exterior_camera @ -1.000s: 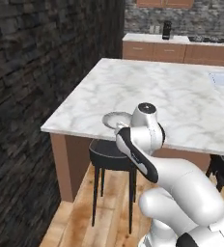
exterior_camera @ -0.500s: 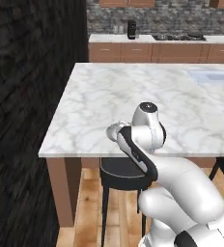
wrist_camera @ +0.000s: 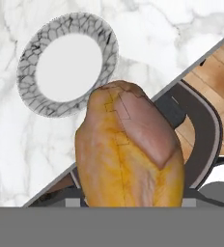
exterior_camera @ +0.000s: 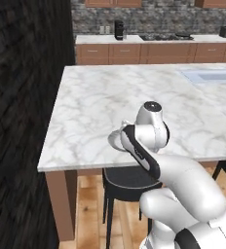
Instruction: Take the chicken drumsticks from the pan and place one on each plate on the dining counter.
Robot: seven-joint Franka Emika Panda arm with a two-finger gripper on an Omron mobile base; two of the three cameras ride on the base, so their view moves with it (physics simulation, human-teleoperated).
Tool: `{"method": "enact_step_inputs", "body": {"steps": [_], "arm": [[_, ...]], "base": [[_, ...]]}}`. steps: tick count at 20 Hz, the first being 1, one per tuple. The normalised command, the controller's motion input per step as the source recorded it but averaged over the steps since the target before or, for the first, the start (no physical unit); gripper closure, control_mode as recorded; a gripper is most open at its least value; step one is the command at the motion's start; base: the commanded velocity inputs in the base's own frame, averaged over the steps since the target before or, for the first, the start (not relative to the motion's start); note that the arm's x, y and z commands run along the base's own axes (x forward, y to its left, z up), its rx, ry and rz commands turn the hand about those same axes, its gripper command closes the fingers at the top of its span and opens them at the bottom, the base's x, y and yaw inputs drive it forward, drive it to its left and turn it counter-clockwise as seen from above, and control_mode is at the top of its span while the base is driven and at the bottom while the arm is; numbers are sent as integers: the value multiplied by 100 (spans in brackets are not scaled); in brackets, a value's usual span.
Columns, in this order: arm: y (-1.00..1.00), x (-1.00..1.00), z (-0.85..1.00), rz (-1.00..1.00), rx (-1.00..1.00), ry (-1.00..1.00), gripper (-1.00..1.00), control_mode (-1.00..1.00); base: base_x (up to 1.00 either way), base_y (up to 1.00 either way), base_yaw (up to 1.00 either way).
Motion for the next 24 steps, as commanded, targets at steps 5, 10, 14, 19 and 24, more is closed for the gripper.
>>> {"method": "enact_step_inputs", "body": {"steps": [5, 10, 14, 19, 24], "arm": [[0, 0, 0, 0, 0, 0, 100, 100], [-10, 28, 0, 0, 0, 5, 100, -100], [-28, 73, 0, 2, 0, 17, 100, -100], [-16, 75, 0, 4, 0, 9, 100, -100], [1, 69, -5, 0, -8, 8, 100, -100]], "base": [[6, 3, -1], [4, 0, 0], [0, 0, 0], [0, 0, 0], [0, 0, 0]]}}
